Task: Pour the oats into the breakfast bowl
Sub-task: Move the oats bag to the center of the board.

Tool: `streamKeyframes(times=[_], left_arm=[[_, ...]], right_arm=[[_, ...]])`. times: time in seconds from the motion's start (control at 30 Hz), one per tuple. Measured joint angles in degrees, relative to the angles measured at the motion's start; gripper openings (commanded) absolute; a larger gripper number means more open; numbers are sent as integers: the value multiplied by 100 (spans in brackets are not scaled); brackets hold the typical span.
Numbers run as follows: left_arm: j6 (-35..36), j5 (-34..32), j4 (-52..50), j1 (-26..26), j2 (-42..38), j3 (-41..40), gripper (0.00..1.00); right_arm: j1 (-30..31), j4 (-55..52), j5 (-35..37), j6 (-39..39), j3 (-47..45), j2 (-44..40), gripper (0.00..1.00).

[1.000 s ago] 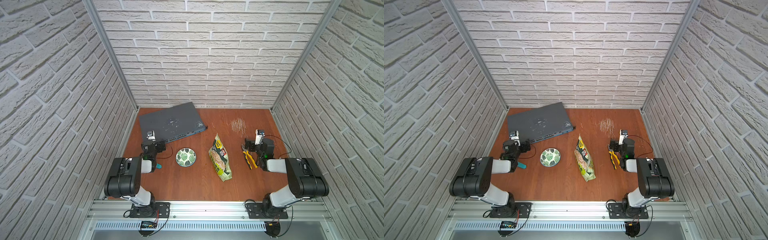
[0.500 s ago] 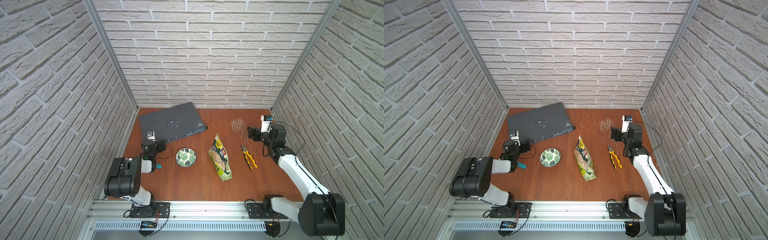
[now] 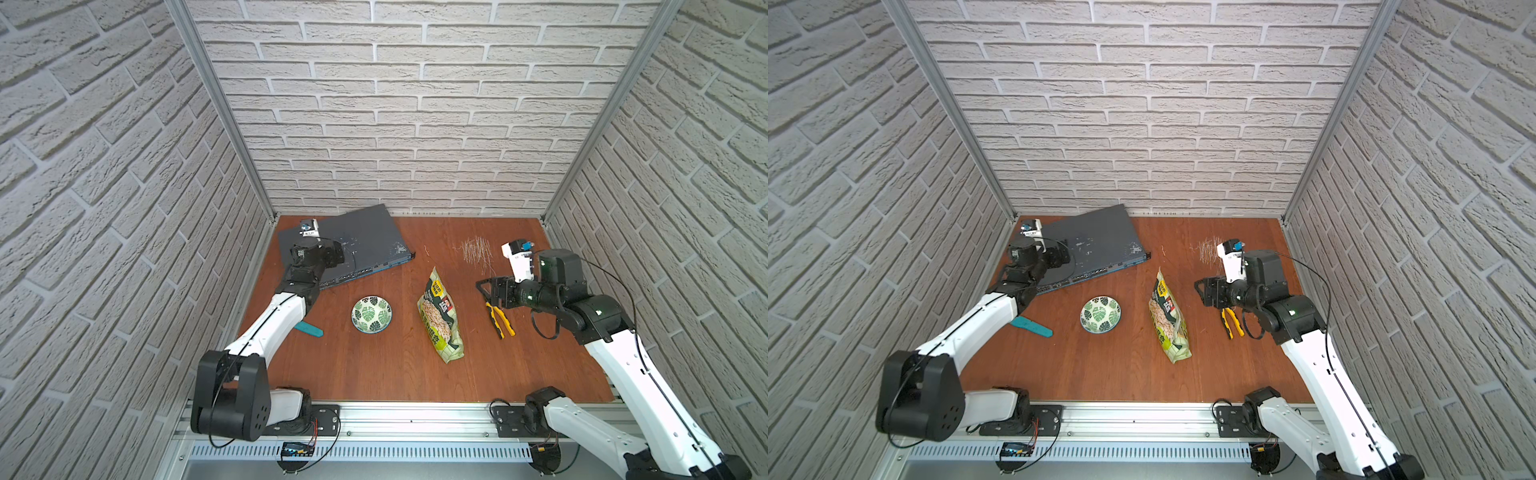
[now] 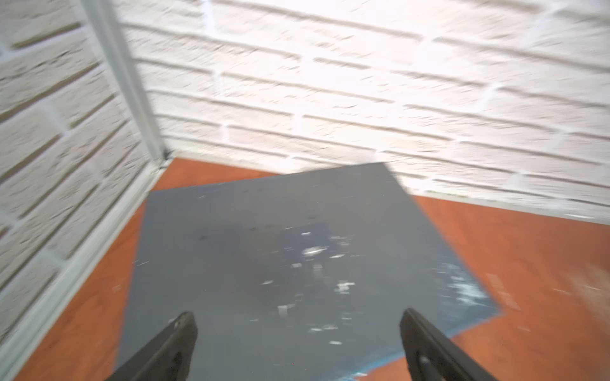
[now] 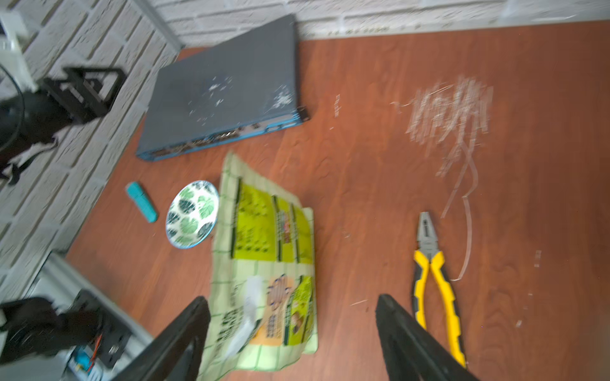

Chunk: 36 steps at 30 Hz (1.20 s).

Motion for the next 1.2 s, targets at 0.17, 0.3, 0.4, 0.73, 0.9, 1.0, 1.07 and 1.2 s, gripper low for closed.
streamKeyframes(times=[0.17,0.3,0.4,0.73,0.9,1.0,1.07,1.2], left_arm=[[-310,-85,-365,-1064,-4,164,98],[-420,-173,-621,-1508,31,164,98],[-433,-269,-730,-1668,31,173,98],[-264,-664,-1032,-1917,31,374,98],[-214,-750,-1156,-2000,31,409,98],[-216,-789,-1207,-2006,31,417,98],[-219,-804,-1235,-2011,31,420,98],[-289,-815,-1283,-2011,37,424,98]], right_arm=[[1082,-743,358,-24,610,852,75],[1729,-1215,872,-155,1023,1655,61],[2026,-1451,1259,-273,1342,2317,36],[2380,-1478,1858,13,1602,2918,3],[2393,-1150,1871,420,1604,2918,3],[2396,-973,1886,595,1714,2973,3],[2396,-863,1893,656,1869,3084,3],[2396,-549,1926,702,1989,3342,3]])
